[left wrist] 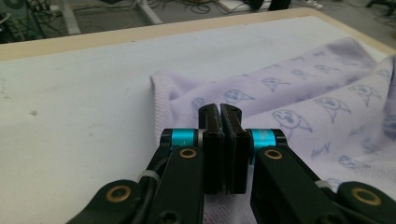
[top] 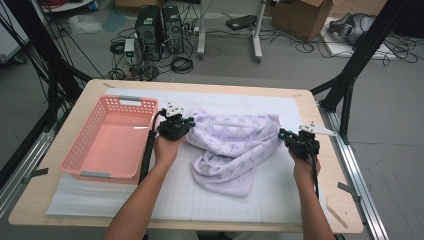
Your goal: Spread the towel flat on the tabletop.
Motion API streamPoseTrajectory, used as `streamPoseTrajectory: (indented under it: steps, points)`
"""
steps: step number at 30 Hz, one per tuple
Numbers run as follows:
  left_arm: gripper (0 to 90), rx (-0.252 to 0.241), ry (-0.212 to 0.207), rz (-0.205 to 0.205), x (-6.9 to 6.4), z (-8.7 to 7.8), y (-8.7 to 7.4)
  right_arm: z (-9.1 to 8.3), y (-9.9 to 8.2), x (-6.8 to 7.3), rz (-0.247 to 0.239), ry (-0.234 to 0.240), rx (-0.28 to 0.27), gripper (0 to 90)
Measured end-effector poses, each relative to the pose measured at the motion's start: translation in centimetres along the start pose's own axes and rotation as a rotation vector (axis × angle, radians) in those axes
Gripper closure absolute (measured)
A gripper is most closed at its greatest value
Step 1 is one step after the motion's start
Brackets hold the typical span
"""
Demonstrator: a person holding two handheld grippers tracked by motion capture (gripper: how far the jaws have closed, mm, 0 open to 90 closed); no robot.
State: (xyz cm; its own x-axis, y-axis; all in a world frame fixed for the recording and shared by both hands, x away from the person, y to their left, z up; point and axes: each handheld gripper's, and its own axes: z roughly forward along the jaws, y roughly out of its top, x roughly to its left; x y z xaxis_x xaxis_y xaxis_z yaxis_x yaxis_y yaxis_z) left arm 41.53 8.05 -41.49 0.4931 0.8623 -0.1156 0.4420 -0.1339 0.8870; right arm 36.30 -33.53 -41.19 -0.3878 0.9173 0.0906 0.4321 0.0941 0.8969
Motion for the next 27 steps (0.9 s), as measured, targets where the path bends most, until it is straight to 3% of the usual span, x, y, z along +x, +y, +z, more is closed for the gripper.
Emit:
streamPoseTrajectory:
  steps: [4, 6, 8, 11, 13, 16, 21, 24, 27]
  points:
    - [87.2, -0.019, 0.043, -0.026, 0.7, 0.7, -0.2, 0.9, 0.6, -1.6, 0.039, -0.086, -0.006, 88.1]
    - [87.1, -0.026, 0.035, -0.042, 1.0, 0.8, -0.3, 1.1, 0.6, -2.3, 0.069, -0.117, -0.009, 88.1]
    - [85.2, -0.027, 0.010, -0.043, 0.8, 0.8, -0.4, 1.3, 0.5, -2.8, 0.092, -0.117, -0.004, 88.1]
    - [65.2, -0.015, -0.031, -0.031, 0.4, 0.6, -0.3, 1.4, 0.3, -2.6, 0.084, -0.116, 0.028, 85.3]
    - [50.8, -0.022, -0.036, -0.027, 0.0, 0.2, -0.3, 1.2, 0.1, -2.3, 0.060, -0.114, 0.036, 76.0]
    - [45.0, -0.053, -0.065, -0.012, -0.6, -0.9, -0.4, 0.6, 0.1, -1.5, 0.015, -0.094, 0.045, 69.0]
    - [44.7, -0.081, -0.109, 0.035, -1.8, -2.5, -1.1, -1.0, -0.3, 0.2, -0.049, -0.047, 0.036, 61.9]
    - [47.1, -0.036, -0.149, 0.061, -2.2, -3.0, -2.0, -1.9, -1.2, 1.2, -0.086, -0.009, 0.049, 59.9]
    - [56.5, -0.013, -0.168, 0.092, -2.6, -3.3, -3.1, -2.5, -2.3, 2.2, -0.119, 0.021, 0.063, 59.4]
